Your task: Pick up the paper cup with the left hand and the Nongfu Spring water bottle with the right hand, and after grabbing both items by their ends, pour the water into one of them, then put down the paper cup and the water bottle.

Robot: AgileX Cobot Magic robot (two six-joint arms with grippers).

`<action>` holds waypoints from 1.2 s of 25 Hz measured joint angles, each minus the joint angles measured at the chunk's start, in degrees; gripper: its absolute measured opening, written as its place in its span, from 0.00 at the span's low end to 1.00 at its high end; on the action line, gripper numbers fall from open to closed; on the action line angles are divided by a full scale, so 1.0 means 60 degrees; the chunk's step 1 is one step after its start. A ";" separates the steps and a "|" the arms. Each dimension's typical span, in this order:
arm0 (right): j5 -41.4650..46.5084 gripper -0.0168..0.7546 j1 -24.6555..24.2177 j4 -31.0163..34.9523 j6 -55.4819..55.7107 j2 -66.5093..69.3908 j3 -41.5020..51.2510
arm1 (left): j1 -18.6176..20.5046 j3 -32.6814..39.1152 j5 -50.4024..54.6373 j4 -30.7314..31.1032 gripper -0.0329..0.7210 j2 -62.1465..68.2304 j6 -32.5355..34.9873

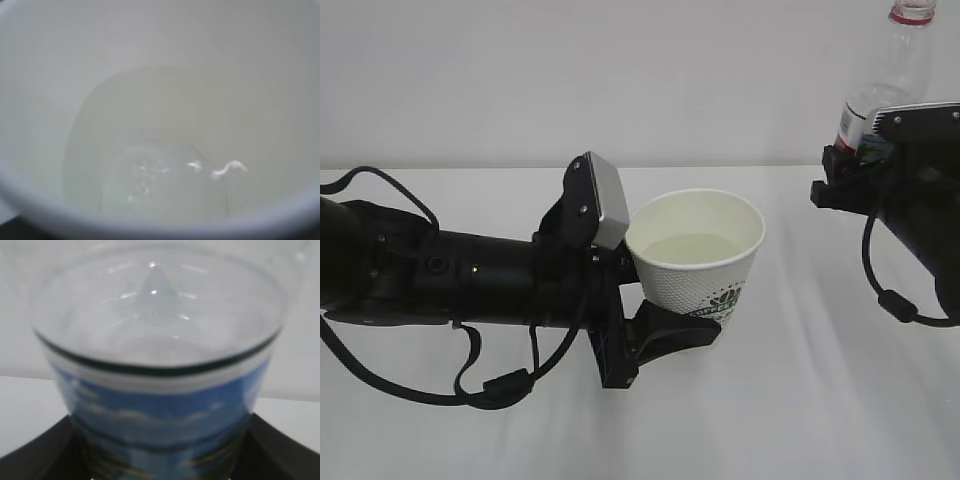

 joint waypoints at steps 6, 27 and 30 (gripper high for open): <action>-0.0016 0.69 0.0000 0.0000 0.0019 0.0485 -0.0561 | 0.0000 0.0000 0.0000 -0.0017 0.72 0.0000 0.0000; -0.0766 0.69 0.0000 0.0000 0.0019 0.2575 -0.1261 | 0.0000 0.0000 -0.0014 -0.0036 0.72 0.0000 0.0000; -0.1012 0.69 0.0000 0.0000 0.0019 0.2792 -0.1261 | 0.0000 0.0000 -0.0014 -0.0036 0.72 0.0000 0.0000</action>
